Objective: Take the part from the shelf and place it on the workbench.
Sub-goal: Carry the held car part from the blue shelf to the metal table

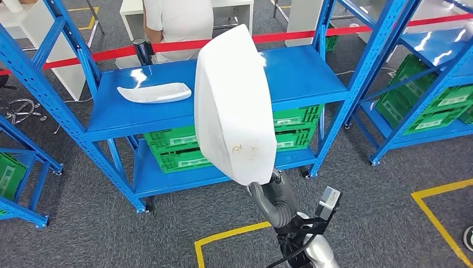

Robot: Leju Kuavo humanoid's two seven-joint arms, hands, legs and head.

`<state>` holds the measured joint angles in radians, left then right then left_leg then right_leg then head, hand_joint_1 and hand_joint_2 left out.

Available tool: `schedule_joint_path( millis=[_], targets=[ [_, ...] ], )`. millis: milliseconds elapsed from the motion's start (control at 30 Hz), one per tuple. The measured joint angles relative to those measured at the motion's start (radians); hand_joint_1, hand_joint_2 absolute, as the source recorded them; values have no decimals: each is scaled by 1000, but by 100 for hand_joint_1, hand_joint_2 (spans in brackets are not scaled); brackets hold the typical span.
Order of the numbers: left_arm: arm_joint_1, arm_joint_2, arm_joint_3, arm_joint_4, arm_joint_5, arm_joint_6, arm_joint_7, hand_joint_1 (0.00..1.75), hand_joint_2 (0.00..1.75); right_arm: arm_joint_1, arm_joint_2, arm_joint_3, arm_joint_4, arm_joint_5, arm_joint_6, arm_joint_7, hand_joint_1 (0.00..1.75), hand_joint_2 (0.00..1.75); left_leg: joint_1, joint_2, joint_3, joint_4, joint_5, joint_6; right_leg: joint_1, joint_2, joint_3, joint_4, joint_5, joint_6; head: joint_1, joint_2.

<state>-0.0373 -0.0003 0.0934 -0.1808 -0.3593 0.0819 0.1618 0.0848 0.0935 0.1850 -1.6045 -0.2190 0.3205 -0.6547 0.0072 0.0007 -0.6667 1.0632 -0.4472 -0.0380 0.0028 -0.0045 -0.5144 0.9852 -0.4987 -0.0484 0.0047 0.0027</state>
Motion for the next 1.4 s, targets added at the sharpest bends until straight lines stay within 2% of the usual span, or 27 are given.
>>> schedule_joint_path(
  millis=[67,100,133,167,233,300,367,433,467,533,600,633,667,700,733,800,833,867,933,967,1033,1100,1133,1200,1267,1333,1400],
  targets=[
    [1,1,3,1,-6,1,12,0,175,2,-2,0,1,-3,-10,9,175,175,4,-1,-25,112,-105,-8,-1,-1,-31,0,27,-4,-2,0],
    [1,2,4,1,-10,1,19,0,175,5,-3,-1,0,-4,-16,16,175,175,5,-1,-31,172,-135,-13,-1,-2,-48,2,40,-2,-3,0],
    [0,3,6,1,-13,1,22,0,175,9,-4,-1,-2,-4,-20,24,175,175,6,-1,-28,214,-141,-17,-2,-4,-66,6,52,0,-3,0],
    [0,3,6,1,-15,0,25,0,175,14,-5,-1,-5,-3,-23,29,175,175,7,-1,-11,226,-124,-20,-3,-6,-84,11,63,2,-3,0],
    [0,3,8,0,-16,1,27,0,175,24,-5,-1,-12,-2,-25,35,175,175,11,-1,71,146,-79,-24,-6,-8,-119,27,82,10,-3,0],
    [-1,1,12,-1,-13,2,25,0,175,26,-5,-2,-19,-2,-20,39,175,175,9,-4,166,12,-91,-20,-6,-9,-144,41,99,22,-2,0],
    [-1,-2,21,-3,-4,6,19,0,175,15,-4,-2,-22,-6,-5,50,175,175,3,-8,196,-49,-113,-2,-6,-8,-152,43,116,33,-3,0],
    [-1,-5,32,-2,7,9,10,0,175,-7,-4,-2,-14,-10,9,61,175,175,3,-5,179,-49,-97,22,-9,-6,-158,40,127,47,-6,0],
    [-2,-6,37,-2,10,10,6,0,175,-20,-4,-2,-7,-11,13,67,175,175,3,-2,168,-50,-85,32,-11,-4,-166,50,110,53,-6,0],
    [-5,-10,46,-2,12,11,3,0,175,-42,-4,-2,7,-16,16,77,175,175,5,3,137,-51,-57,46,-13,-1,-191,127,13,62,-6,0],
    [-5,-13,50,-2,8,11,4,0,175,-60,-4,-2,22,-20,14,84,175,175,5,4,103,-49,-28,49,-14,-1,-214,256,-85,66,-5,0],
    [-5,-15,50,-2,3,11,4,0,175,-65,-4,-2,30,-21,12,85,175,175,5,5,86,-47,-14,48,-14,0,-215,306,-99,67,-5,0],
    [-5,-17,51,-2,-4,11,5,0,175,-66,-4,-2,38,-20,7,84,175,175,4,5,68,-44,-1,47,-14,0,-201,328,-88,67,-4,0],
    [-4,-21,51,-2,-14,11,5,0,175,-66,-4,-2,44,-17,2,81,175,175,4,5,49,-41,11,45,-14,0,-170,315,-62,65,-5,0],
    [-4,-24,51,-2,-25,10,6,0,175,-65,-4,-2,47,-14,-2,78,175,175,4,4,33,-38,23,42,-13,1,-120,264,-37,61,-5,0],
    [-4,-30,49,-3,-46,5,7,0,175,-63,-3,-5,48,-11,-8,72,175,175,3,3,10,-32,42,32,-10,2,-8,115,-40,52,-5,0],
    [-5,-32,48,-3,-55,3,10,0,175,-60,-3,-8,47,-12,-8,71,175,175,3,3,6,-32,52,25,-7,3,27,58,-53,47,-4,0],
    [-7,-33,47,-3,-63,0,12,0,175,-56,-2,-12,46,-12,-8,72,175,175,3,3,5,-35,62,18,-4,4,40,28,-65,42,-3,0],
    [-10,-33,45,-3,-71,-4,14,0,175,-50,0,-22,45,-11,-5,77,175,175,5,2,4,-44,79,4,-2,3,27,18,-49,29,-1,0],
    [-12,-34,45,-3,-74,-6,15,0,175,-49,2,-26,44,-8,-2,81,175,175,7,2,-4,-39,70,-2,-4,2,17,17,-36,20,-1,0],
    [-17,-35,44,-2,-78,-9,15,0,175,-45,9,-31,41,-1,5,86,175,175,8,0,-28,22,-7,-10,-7,-1,-9,13,-9,6,-3,0],
    [-21,-36,44,-2,-81,-9,14,0,175,-40,16,-33,37,6,11,88,175,175,8,0,-52,148,-105,-15,-4,-2,-40,15,16,1,-4,0],
    [-23,-36,44,-2,-83,-9,13,0,175,-38,19,-35,36,8,14,89,175,175,8,0,-55,204,-126,-17,-2,-3,-55,17,28,0,-4,0],
    [-26,-36,44,-2,-87,-9,11,0,175,-36,24,-41,36,12,16,93,175,175,8,0,-21,232,-102,-14,2,-5,-87,22,52,1,-4,0],
    [-30,-34,44,-4,-94,-9,11,0,175,-34,28,-48,34,19,18,95,175,175,5,0,75,127,-67,-3,4,-6,-115,28,74,5,-4,0],
    [-35,-30,44,-6,-102,-9,13,0,175,-32,32,-53,28,24,21,96,175,175,-3,0,171,-15,-85,10,5,-8,-131,31,93,13,-3,0],
    [-37,-26,43,-6,-109,-9,16,0,175,-31,36,-57,20,27,26,98,175,175,-11,-1,198,-72,-100,21,3,-10,-135,27,112,24,-5,0]
  ],
)
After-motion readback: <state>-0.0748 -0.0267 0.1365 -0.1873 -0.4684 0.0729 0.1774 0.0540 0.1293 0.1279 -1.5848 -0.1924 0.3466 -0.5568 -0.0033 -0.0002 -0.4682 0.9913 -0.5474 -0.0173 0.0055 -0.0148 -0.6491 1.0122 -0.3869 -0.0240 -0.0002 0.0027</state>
